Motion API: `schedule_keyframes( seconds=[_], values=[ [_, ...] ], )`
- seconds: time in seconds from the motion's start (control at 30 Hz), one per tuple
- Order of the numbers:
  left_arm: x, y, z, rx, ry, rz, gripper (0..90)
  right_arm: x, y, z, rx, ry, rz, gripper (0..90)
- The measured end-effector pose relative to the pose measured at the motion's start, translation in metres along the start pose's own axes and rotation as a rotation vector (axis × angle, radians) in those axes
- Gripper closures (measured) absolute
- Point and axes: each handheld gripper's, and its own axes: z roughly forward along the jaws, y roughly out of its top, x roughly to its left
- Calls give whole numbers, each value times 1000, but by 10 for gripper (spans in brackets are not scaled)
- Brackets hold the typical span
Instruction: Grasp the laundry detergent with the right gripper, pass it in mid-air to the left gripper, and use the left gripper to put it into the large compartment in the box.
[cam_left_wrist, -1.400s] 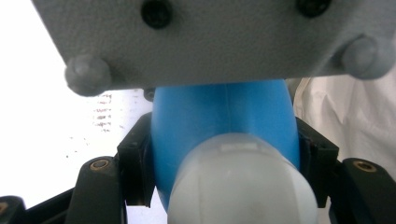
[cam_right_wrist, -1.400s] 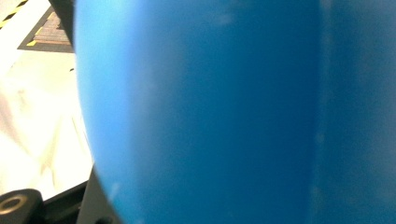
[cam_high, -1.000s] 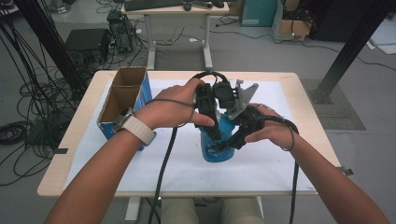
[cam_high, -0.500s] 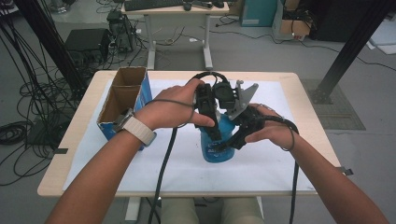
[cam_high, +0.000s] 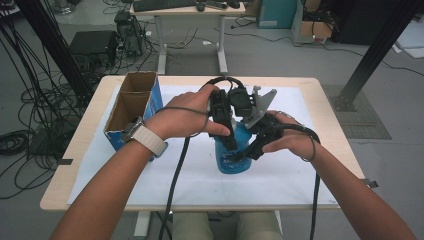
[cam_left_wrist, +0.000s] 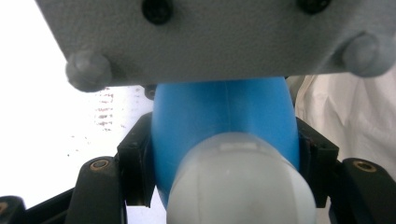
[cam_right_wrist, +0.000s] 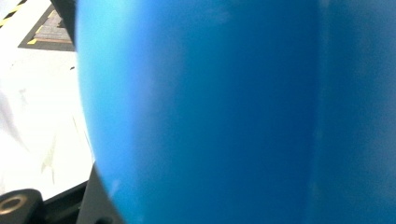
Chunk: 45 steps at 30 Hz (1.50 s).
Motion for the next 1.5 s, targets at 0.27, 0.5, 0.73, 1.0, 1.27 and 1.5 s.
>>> schedule_keyframes(
  seconds=[0.27,0.5,0.73,1.0,1.27,1.5],
  values=[
    [-1,-1,1,-5,4,-9,371,0,0,1,1,0,-1,427],
    [-1,-1,0,0,5,-10,371,0,0,1,0,0,0,427],
    [-1,-1,1,1,3,-7,371,1,0,1,4,0,2,427],
    [-2,-1,0,-3,7,-11,371,0,0,1,1,-2,-4,427],
    [-2,-1,0,1,7,-7,370,1,1,1,4,-1,-3,427],
    [-2,-1,1,-1,5,-15,370,1,1,1,4,-1,-2,427]
  ],
)
